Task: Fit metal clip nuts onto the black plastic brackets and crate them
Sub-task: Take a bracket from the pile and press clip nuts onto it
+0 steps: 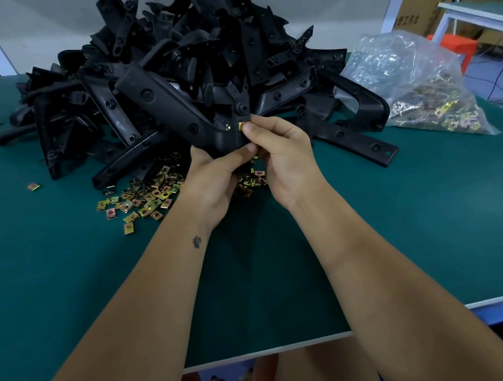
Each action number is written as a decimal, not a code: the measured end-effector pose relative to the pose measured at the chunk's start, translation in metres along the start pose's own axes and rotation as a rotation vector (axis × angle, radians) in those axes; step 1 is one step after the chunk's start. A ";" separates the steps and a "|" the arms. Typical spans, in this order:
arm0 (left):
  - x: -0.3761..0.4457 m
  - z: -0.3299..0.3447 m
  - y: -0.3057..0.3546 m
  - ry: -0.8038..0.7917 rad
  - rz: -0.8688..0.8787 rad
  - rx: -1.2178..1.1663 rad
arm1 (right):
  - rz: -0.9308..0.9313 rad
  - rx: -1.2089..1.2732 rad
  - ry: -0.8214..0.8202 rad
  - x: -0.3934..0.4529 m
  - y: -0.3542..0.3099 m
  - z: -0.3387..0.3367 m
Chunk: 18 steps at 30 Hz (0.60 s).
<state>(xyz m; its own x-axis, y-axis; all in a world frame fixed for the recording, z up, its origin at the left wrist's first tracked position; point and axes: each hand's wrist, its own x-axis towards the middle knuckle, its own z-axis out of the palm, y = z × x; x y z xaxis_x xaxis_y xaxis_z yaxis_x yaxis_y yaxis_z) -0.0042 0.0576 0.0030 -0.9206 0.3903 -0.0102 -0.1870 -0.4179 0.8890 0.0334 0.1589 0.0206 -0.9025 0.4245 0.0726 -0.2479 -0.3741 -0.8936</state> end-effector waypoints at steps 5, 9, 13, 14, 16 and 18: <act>0.001 0.003 -0.002 0.017 0.012 -0.042 | 0.014 0.079 0.029 -0.003 0.001 0.006; 0.002 0.003 -0.004 0.031 0.015 -0.013 | -0.131 -0.223 0.084 -0.003 0.004 0.009; 0.001 0.002 -0.007 0.035 0.086 0.107 | -0.297 -0.532 0.086 -0.006 0.009 0.011; 0.001 0.003 -0.007 0.030 0.099 0.140 | -0.318 -0.561 0.101 -0.006 0.009 0.010; 0.001 0.002 -0.007 0.019 0.114 0.184 | -0.336 -0.595 0.127 -0.007 0.009 0.008; 0.002 0.002 -0.008 0.012 0.124 0.212 | -0.326 -0.595 0.134 -0.006 0.008 0.007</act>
<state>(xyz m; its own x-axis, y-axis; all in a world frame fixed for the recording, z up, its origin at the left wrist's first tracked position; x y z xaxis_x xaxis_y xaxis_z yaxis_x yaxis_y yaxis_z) -0.0035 0.0637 -0.0032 -0.9364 0.3363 0.1007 0.0026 -0.2803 0.9599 0.0343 0.1473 0.0161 -0.7537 0.5512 0.3579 -0.2296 0.2895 -0.9293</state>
